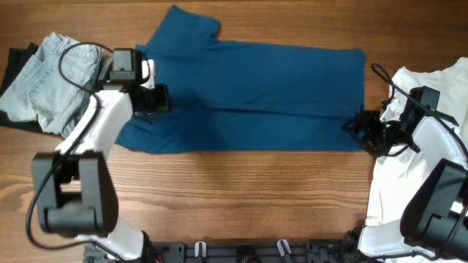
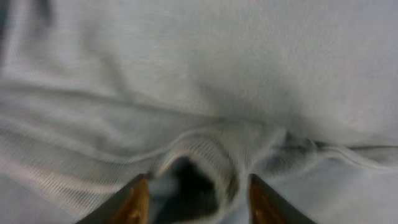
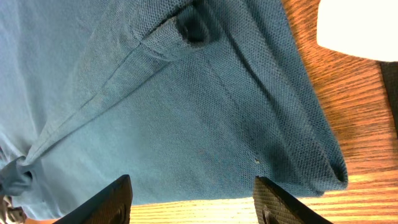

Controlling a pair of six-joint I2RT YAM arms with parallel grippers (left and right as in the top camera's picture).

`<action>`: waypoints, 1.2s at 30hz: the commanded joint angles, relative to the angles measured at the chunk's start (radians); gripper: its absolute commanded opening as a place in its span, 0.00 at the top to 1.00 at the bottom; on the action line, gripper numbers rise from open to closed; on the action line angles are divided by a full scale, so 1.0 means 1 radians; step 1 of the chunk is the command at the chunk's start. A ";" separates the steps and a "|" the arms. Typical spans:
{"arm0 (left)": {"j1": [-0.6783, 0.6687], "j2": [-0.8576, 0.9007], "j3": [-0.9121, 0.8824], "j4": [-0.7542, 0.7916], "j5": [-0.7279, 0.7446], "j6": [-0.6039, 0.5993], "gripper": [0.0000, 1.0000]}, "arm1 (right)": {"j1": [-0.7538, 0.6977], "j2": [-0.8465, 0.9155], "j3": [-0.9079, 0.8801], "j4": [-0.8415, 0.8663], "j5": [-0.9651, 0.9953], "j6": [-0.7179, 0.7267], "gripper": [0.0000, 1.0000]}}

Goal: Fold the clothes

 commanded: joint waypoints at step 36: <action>0.008 0.048 0.065 0.061 -0.240 0.043 0.96 | 0.005 -0.016 -0.010 -0.002 0.014 -0.019 0.36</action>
